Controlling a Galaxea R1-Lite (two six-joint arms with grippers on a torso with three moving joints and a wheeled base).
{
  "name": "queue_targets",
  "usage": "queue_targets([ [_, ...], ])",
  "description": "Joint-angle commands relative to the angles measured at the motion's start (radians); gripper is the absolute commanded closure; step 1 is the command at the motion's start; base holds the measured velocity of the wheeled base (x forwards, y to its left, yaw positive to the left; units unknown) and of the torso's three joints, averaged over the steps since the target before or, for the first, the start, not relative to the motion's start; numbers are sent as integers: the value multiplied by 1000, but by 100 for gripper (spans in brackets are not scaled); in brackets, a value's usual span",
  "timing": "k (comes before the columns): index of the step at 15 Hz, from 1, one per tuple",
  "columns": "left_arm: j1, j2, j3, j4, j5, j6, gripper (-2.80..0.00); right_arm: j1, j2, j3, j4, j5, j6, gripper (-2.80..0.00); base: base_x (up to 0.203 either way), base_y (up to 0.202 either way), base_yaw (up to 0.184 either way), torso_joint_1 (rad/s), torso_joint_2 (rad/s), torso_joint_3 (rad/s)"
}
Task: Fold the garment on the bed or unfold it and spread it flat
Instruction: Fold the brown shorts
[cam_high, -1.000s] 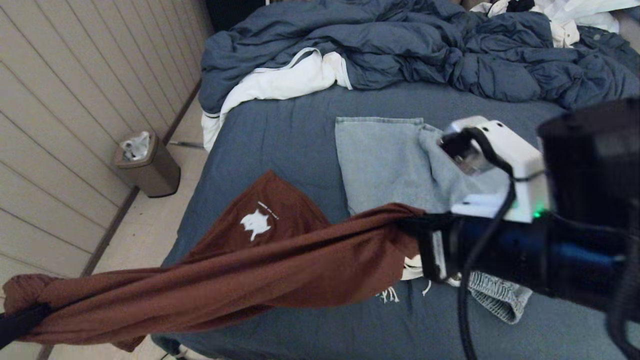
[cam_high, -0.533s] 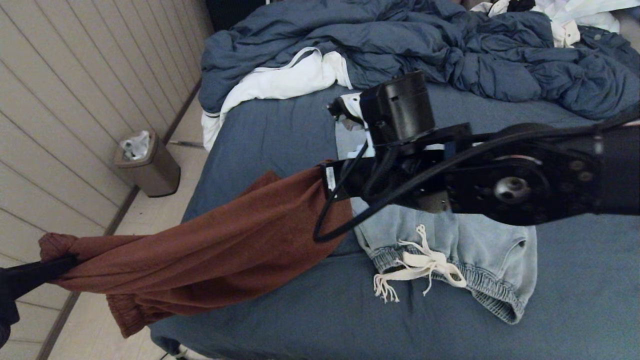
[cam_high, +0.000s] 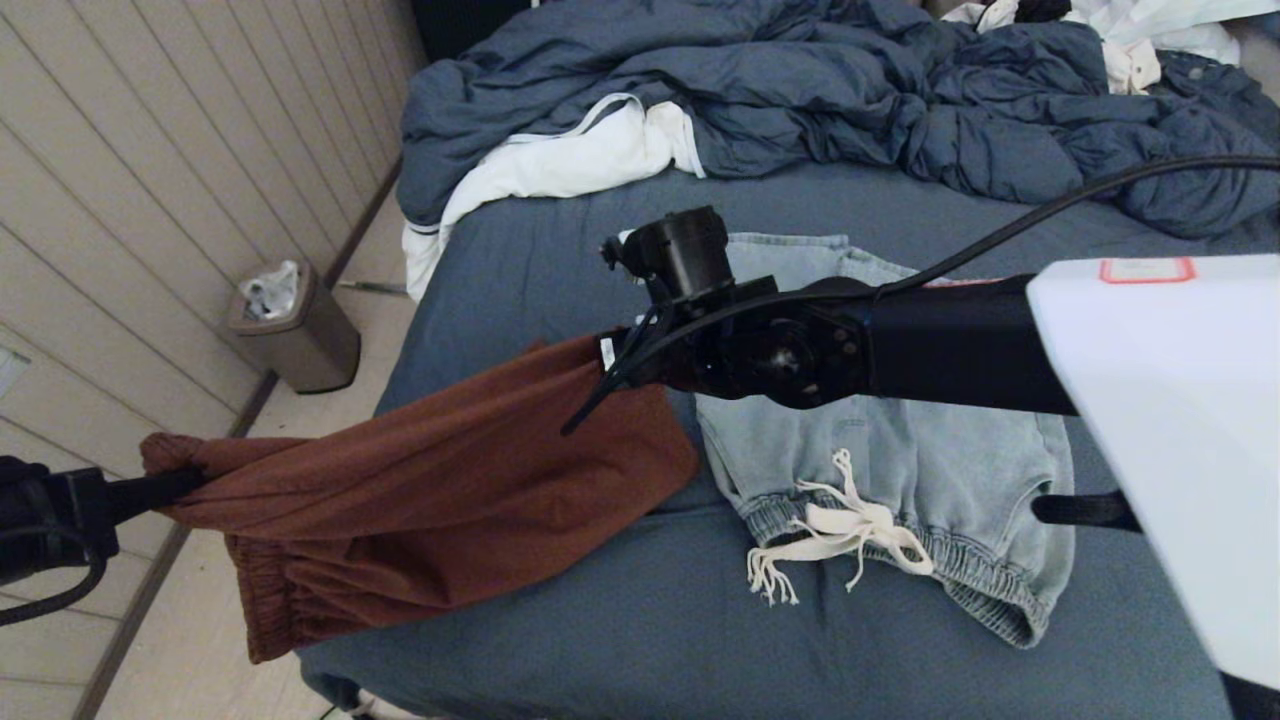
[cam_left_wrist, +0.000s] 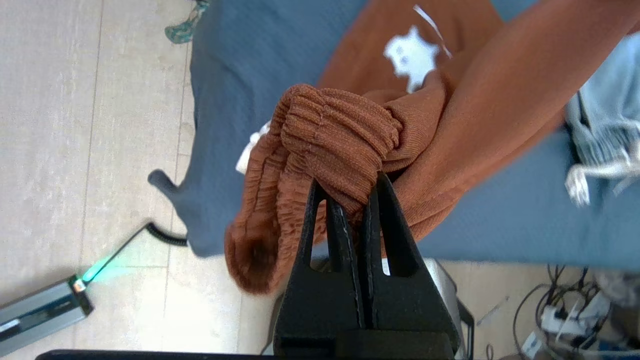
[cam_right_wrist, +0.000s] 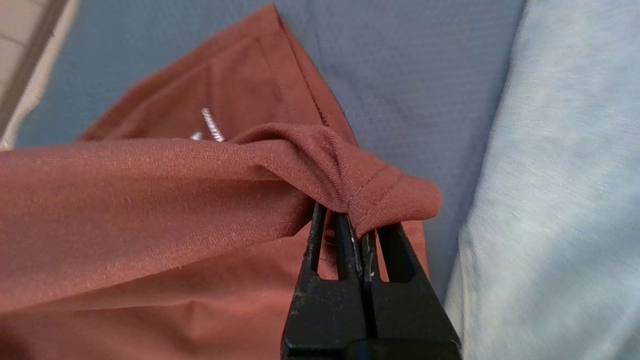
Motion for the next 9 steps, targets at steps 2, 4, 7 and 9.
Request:
queue_targets([
  [2,12,125,-1,-104,-3,-23,0,-13,83,-41,-9,58,-10,0,0,0,0,0,0,0],
  [4,14,150,7,-146,-13,-29,0,-17,95,-41,-40,62,-20,0,0,0,0,0,0,0],
  [7,14,169,12,-162,-29,-31,-280,-38,103,-41,-60,77,-30,0,0,0,0,0,0,0],
  [9,14,188,6,-225,-30,-76,-280,-49,105,-41,-74,80,-33,-280,0,0,0,0,0,0],
])
